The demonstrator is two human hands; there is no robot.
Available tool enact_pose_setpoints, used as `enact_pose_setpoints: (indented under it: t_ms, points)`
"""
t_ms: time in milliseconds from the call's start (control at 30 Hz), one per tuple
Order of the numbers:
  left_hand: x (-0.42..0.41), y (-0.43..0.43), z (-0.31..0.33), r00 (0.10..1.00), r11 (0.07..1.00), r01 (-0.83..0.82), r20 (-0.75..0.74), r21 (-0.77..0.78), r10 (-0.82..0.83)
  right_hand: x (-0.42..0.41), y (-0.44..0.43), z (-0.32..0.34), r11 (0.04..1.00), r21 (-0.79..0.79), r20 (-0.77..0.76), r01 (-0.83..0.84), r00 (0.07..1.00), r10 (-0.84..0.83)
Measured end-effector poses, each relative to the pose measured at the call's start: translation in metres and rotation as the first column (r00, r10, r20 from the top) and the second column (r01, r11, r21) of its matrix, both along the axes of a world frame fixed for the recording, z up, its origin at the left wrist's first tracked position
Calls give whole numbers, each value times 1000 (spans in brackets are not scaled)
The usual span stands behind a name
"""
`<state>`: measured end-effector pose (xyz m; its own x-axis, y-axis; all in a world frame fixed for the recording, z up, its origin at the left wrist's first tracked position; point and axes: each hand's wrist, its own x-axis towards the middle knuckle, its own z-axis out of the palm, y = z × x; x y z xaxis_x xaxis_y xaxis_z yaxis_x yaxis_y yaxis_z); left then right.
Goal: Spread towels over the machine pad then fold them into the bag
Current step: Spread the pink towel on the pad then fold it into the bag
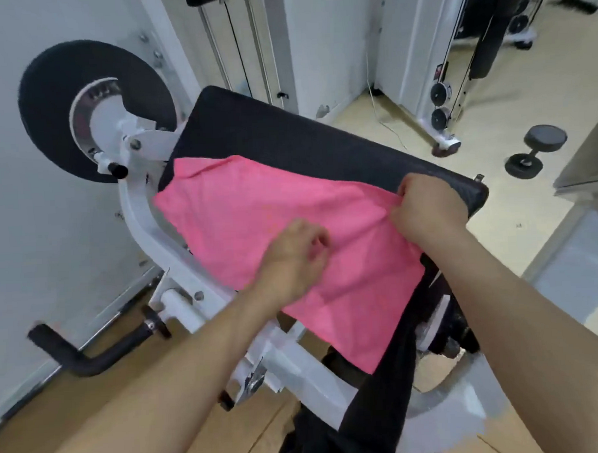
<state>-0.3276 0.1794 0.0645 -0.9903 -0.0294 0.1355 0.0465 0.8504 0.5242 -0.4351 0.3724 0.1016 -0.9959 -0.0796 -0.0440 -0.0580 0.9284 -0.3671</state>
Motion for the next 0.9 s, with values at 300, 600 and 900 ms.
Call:
enact_pose_setpoints:
  t_ms: [300, 600, 900]
  points:
    - [51, 88, -68, 999, 986, -2, 39, -169, 9, -23, 16, 8, 989, -48, 24, -143, 989, 144]
    - [61, 74, -65, 980, 994, 73, 182, 80, -86, -24, 7, 10, 989, 115, -263, -96, 957, 123]
    - [60, 19, -64, 974, 982, 143, 192, -125, -117, 41, -63, 0, 827, 479, -425, -295, 746, 512]
